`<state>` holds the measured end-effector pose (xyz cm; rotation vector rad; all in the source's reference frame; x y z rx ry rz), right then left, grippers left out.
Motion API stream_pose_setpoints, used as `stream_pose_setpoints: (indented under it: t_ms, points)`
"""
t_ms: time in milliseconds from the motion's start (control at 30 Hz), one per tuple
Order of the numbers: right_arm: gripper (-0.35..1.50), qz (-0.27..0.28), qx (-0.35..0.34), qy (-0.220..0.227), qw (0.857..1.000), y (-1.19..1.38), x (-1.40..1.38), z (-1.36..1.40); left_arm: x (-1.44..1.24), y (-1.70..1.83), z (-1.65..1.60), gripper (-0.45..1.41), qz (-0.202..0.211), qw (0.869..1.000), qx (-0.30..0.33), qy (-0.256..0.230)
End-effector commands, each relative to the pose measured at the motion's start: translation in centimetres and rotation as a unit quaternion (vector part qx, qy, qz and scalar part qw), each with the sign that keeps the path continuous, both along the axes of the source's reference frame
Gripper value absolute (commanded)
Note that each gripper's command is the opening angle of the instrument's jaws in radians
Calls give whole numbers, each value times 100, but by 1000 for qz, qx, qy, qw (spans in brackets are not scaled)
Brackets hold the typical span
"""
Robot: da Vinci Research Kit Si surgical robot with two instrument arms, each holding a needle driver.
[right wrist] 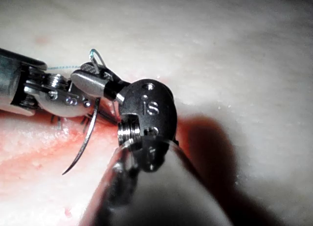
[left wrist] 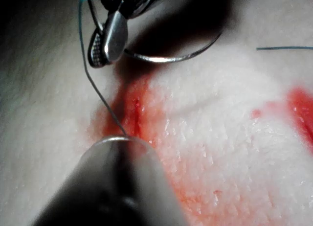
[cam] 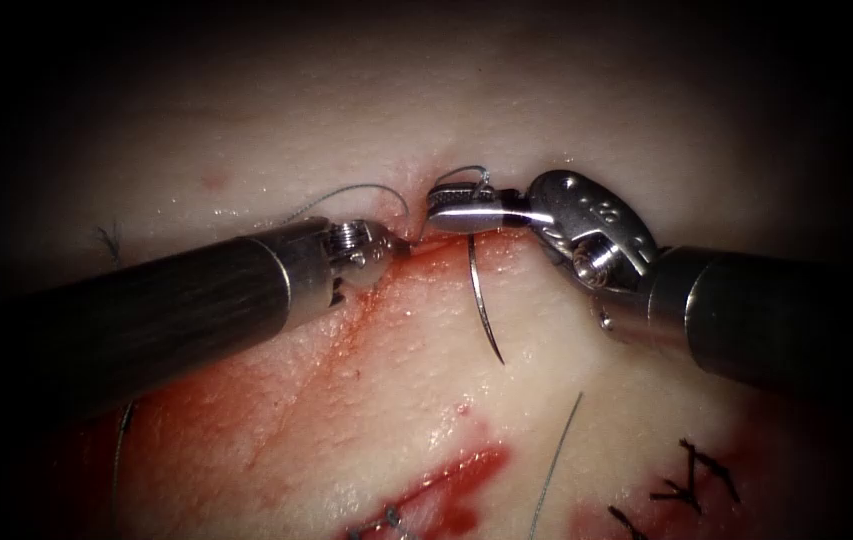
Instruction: Wound Closure
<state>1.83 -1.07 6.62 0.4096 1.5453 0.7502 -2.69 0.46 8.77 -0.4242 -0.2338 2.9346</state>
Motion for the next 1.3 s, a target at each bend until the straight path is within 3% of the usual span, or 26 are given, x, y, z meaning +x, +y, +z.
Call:
stream_pose_setpoints:
  t_ms: [33,233,467,567,700,800,833,867,900,1133,1300]
  points:
    - [-35,1,-11,0,1000,7,8,7,-4,9,6,-45,4,1000,1,4]
    - [-35,5,-43,-5,999,10,9,20,4,7,12,-45,32,998,41,28]
    - [-35,16,-127,-15,992,16,12,52,4,-14,21,-45,63,992,105,32]
    - [-35,21,-160,-23,987,17,17,66,4,-21,24,-32,56,991,116,31]
    - [-35,35,-212,-36,976,15,30,88,6,-21,23,9,49,991,122,34]
    - [-35,42,-242,-45,968,10,41,100,7,-19,21,19,50,990,124,31]
    - [-35,44,-250,-46,966,8,45,104,8,-19,21,44,50,990,124,31]
    - [-35,49,-256,-47,964,7,50,108,8,-19,20,91,51,990,125,32]
    - [-35,49,-266,-46,962,6,54,111,8,-18,20,98,48,991,123,28]
    - [-35,51,-305,-64,949,7,75,120,7,-19,17,86,36,993,112,17]
    - [-35,58,-319,-72,943,12,75,122,7,-21,16,81,33,993,113,18]
